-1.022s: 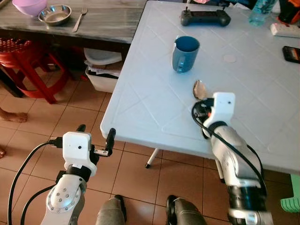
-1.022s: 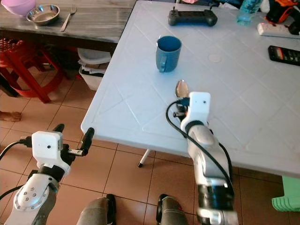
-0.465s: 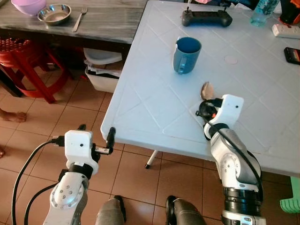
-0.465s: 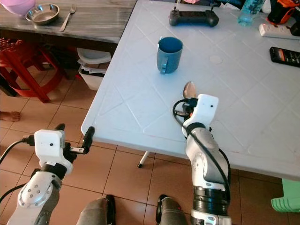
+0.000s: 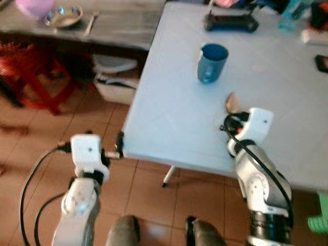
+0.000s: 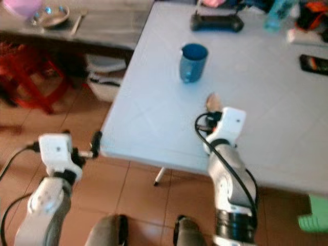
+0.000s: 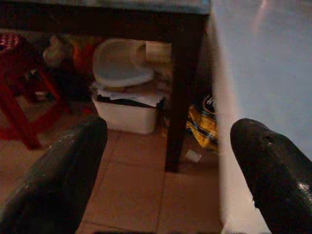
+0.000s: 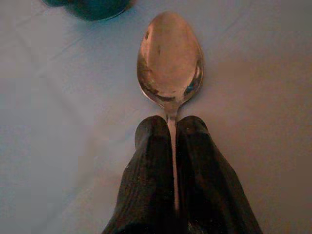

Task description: Setting the table

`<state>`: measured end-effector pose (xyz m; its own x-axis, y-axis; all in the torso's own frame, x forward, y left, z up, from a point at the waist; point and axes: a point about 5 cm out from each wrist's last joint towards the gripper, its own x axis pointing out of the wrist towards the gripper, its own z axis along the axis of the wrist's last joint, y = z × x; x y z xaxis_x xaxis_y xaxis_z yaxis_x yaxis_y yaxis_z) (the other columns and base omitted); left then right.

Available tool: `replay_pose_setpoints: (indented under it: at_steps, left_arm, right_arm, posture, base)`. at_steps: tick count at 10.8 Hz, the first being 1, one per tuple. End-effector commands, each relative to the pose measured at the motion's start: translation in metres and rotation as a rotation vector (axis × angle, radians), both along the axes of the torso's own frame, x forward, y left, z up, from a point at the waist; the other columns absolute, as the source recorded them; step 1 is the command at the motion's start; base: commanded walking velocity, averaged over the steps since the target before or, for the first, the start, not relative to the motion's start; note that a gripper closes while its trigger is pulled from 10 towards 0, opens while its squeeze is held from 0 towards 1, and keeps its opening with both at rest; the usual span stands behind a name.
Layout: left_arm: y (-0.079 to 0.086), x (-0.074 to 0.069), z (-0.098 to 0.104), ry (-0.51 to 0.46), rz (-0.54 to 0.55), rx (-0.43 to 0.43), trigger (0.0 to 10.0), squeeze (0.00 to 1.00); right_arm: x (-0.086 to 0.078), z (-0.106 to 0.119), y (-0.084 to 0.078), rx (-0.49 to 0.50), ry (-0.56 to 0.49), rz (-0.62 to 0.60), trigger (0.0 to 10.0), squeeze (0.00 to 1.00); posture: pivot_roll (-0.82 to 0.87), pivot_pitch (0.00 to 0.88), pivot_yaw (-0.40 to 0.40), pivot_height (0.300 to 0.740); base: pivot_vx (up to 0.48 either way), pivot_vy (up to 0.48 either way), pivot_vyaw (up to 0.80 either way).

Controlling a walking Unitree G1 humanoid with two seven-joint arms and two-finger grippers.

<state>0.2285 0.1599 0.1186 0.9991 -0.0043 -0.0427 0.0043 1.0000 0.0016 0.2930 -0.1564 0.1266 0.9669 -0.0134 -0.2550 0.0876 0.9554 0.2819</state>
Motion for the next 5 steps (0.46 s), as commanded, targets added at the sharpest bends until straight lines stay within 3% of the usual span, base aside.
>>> replay_pose_setpoints:
  at_steps: [1, 2, 5]
  left_arm:
    - [0.001, -0.001, -0.005, 0.020, 0.011, -0.004, 10.0, 0.00]
    - [0.000, 0.001, -0.005, 0.015, 0.000, -0.015, 10.0, 0.00]
    - [0.000, 0.009, 0.004, -0.034, 0.023, -0.032, 10.0, 0.00]
  right_arm:
    - [-0.008, -0.031, 0.021, 0.063, 0.169, 0.101, 0.0, 0.00]
    - [-0.007, -0.034, 0.024, 0.062, 0.188, 0.132, 0.0, 0.00]
    - [0.004, -0.007, 0.028, -0.033, -0.015, 0.186, 0.0, 0.00]
  posture:
    - [0.06, 0.159, 0.014, 0.740]
    - [0.06, 0.148, 0.015, 0.740]
    - [0.06, 0.139, 0.010, 0.740]
  base:
    - [0.000, 0.480, 0.00]
    - [0.000, 0.480, 0.00]
    - [0.000, 0.480, 0.00]
